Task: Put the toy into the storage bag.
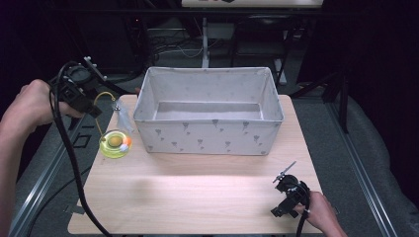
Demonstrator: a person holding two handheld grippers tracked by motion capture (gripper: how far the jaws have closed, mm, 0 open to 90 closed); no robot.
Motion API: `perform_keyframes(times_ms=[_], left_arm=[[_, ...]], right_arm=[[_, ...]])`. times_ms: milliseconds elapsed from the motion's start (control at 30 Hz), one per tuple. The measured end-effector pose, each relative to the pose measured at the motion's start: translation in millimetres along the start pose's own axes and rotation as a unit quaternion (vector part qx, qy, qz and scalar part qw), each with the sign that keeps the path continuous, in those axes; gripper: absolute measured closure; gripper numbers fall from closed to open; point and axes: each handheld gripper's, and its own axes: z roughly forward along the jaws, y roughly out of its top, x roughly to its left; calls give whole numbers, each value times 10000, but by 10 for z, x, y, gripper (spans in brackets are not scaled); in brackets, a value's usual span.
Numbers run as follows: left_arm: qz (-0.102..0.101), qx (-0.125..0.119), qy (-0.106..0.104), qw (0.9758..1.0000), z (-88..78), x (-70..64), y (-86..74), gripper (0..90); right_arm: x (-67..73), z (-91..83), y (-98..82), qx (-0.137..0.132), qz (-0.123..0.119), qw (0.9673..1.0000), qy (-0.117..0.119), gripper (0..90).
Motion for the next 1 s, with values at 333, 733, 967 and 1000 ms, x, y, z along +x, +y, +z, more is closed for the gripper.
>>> perform_keyframes(times_ms=[333, 733, 967, 1000], left_arm=[[74, -27, 94, 9999, -190, 24, 105, 878], [64, -136, 20, 9999, -332, 83, 209, 878], [132, -101, 164, 9997, -441, 83, 280, 878], [108, -111, 201, 9997, -487, 94, 300, 877]], right_arm=[[0, 16, -7, -59, 63, 10000, -14, 48], [-2, 21, -10, -66, 59, 10000, -8, 47], [-6, 17, -11, -65, 63, 10000, -4, 48], [-5, 18, -12, -74, 63, 10000, -10, 48]])
